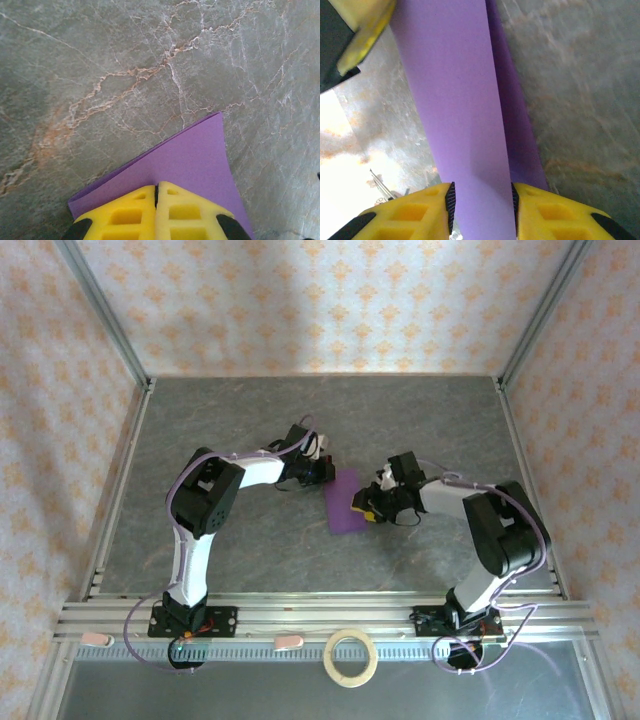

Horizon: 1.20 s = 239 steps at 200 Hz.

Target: Fold a paper plane with a square sheet of paper (pick it up from the middle)

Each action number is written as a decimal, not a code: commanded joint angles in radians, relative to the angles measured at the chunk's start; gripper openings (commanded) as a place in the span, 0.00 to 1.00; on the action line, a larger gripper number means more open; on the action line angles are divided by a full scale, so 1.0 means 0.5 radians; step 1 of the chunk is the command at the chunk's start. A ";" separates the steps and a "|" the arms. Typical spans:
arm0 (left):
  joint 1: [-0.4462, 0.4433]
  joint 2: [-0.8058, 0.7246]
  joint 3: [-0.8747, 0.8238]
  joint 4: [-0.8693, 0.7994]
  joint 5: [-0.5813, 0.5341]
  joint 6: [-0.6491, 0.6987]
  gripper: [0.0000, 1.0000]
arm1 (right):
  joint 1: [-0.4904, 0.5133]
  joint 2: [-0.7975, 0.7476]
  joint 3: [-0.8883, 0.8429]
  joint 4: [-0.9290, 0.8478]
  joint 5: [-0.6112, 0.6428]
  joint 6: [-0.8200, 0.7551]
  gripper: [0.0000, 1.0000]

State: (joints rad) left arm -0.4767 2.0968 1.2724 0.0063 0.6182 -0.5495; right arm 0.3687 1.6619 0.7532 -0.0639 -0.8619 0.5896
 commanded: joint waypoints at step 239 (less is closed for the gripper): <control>-0.005 -0.344 -0.013 0.052 0.064 0.171 0.57 | -0.100 0.155 0.096 0.091 -0.117 -0.117 0.00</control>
State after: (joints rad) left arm -0.4805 2.0415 1.2808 -0.0051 0.6556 -0.4927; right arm 0.3237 1.7863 0.8352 -0.0963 -0.9321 0.4564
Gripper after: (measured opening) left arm 0.524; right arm 0.043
